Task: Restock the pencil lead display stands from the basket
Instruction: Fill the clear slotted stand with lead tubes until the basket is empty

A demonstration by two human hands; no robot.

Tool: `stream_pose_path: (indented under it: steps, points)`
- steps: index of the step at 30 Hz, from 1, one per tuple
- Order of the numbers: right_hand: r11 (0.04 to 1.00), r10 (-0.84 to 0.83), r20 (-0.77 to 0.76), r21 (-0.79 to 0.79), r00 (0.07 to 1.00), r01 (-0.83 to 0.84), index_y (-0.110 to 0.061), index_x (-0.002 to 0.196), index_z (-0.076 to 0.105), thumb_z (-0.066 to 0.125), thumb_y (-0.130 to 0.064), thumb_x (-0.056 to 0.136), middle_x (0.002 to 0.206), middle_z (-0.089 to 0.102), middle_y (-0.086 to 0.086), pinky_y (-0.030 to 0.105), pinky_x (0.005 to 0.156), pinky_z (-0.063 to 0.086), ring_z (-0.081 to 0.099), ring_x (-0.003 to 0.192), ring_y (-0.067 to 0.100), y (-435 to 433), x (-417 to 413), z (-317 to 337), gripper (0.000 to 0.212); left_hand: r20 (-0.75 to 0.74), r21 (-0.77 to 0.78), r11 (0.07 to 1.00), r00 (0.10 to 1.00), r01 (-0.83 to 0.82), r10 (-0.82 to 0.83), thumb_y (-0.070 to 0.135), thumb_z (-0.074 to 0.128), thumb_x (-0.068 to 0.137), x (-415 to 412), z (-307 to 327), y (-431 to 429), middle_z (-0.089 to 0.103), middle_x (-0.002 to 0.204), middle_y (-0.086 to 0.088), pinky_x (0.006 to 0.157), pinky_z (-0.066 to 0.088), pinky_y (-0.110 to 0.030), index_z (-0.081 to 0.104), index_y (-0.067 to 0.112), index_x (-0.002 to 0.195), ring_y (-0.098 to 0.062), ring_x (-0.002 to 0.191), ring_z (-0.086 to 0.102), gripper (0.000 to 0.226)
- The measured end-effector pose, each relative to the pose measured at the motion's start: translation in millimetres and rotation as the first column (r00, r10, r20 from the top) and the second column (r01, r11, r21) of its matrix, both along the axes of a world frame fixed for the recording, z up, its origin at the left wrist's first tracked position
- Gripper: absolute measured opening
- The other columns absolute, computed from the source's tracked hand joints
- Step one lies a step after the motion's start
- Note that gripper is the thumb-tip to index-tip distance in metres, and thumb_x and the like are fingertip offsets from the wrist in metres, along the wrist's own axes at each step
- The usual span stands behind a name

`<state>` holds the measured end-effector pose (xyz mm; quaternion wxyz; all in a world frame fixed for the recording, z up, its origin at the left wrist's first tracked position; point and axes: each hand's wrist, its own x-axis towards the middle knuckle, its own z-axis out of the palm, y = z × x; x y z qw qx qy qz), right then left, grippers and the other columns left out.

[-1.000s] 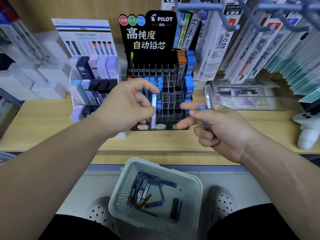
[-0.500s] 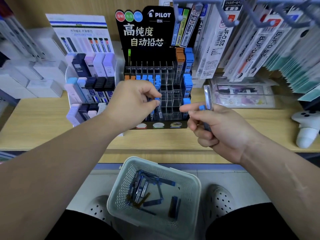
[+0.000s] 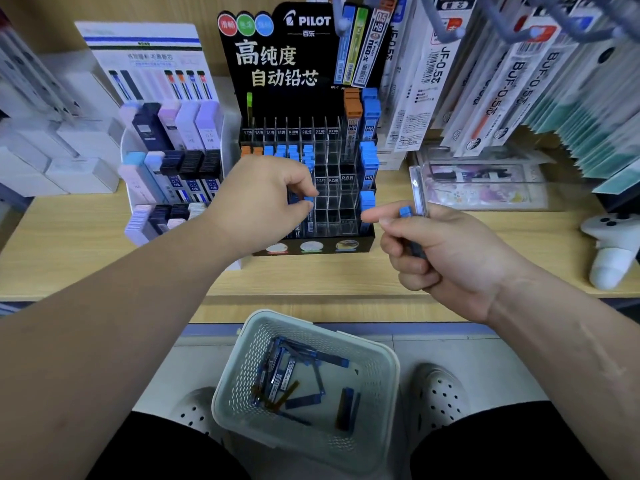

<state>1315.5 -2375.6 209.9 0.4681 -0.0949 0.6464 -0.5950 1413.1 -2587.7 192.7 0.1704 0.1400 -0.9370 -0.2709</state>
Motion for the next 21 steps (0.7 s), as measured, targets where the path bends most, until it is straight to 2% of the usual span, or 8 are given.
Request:
stream_pose_path:
  steps: [3,5,10,13,15,17,19,21]
  points:
    - [1.000,0.000,-0.001,-0.005,1.000,0.000,-0.011,0.114,0.071,0.056,-0.011,0.100,0.065,0.046,0.002,0.020,0.042,0.017,0.026,0.051,0.011,1,0,0,0.021,-0.004,-0.128,0.991,0.999,0.038,-0.039,0.008,0.079,0.076,-2,-5,-1,0.065,0.076,0.014,0.073,0.055,-0.033,0.077,0.016,0.080,-0.005,0.076,0.061,0.009]
    - [1.000,0.005,-0.002,-0.009,1.000,-0.005,-0.011,0.113,0.072,0.056,-0.011,0.100,0.065,0.046,0.002,0.020,0.042,0.017,0.026,0.050,0.011,2,0,0,0.020,0.032,-0.188,0.981,0.998,0.055,-0.050,0.009,0.080,0.074,-3,-8,0,0.064,0.084,0.008,0.071,0.055,-0.041,0.077,0.017,0.076,-0.014,0.082,0.062,0.009]
    - [0.999,0.011,0.038,-0.037,0.999,-0.010,-0.006,0.112,0.072,0.055,0.001,0.095,0.067,0.045,0.003,0.020,0.043,0.021,0.032,0.051,0.011,-1,2,0,0.025,0.113,-0.262,0.964,0.994,0.036,-0.007,0.013,0.077,0.078,-7,-8,5,0.050,0.082,0.012,0.067,0.045,-0.031,0.075,0.020,0.087,-0.013,0.080,0.052,0.011]
    - [0.996,0.059,0.107,-0.072,0.992,-0.052,-0.001,0.114,0.071,0.051,0.007,0.093,0.066,0.047,0.003,0.021,0.045,0.025,0.038,0.054,0.011,-2,4,2,0.030,0.111,-0.254,0.967,0.994,0.034,-0.006,0.018,0.076,0.080,-5,-3,7,0.054,0.079,0.012,0.069,0.048,-0.033,0.073,0.022,0.090,-0.016,0.082,0.057,0.011]
    - [0.990,0.107,0.136,-0.107,0.985,-0.093,0.001,0.117,0.070,0.050,0.008,0.094,0.067,0.050,0.003,0.020,0.046,0.027,0.041,0.054,0.011,-3,6,3,0.032,0.038,-0.159,0.987,0.999,0.009,-0.003,0.022,0.074,0.084,-3,6,13,0.059,0.072,0.012,0.068,0.051,-0.032,0.073,0.023,0.086,-0.008,0.075,0.057,0.003]
    - [0.984,0.143,0.148,-0.131,0.979,-0.124,0.002,0.119,0.068,0.049,0.007,0.094,0.068,0.051,0.003,0.020,0.045,0.029,0.041,0.055,0.011,-5,8,4,0.032,-0.020,0.119,0.993,1.000,-0.007,0.009,0.022,0.072,0.088,-1,19,26,0.063,0.064,0.013,0.062,0.045,-0.019,0.075,0.021,0.083,0.003,0.062,0.055,0.006]
    - [0.978,0.172,0.142,-0.140,0.975,-0.152,0.002,0.114,0.068,0.048,0.007,0.094,0.070,0.051,0.004,0.020,0.045,0.029,0.041,0.056,0.011,-8,11,5,0.028,-0.027,0.457,0.888,0.999,0.039,-0.030,0.018,0.072,0.089,3,30,42,0.070,0.069,0.008,0.062,0.048,-0.016,0.077,0.015,0.083,0.004,0.061,0.059,0.008]
    - [0.973,0.197,0.109,-0.142,0.974,-0.181,-0.005,0.097,0.065,0.048,0.008,0.094,0.071,0.050,0.005,0.020,0.047,0.027,0.041,0.057,0.012,-9,15,5,0.021,-0.041,0.630,0.772,0.996,0.083,-0.074,0.011,0.075,0.086,5,33,53,0.073,0.075,-0.010,0.067,0.053,-0.027,0.077,0.008,0.082,-0.009,0.064,0.065,0.005]
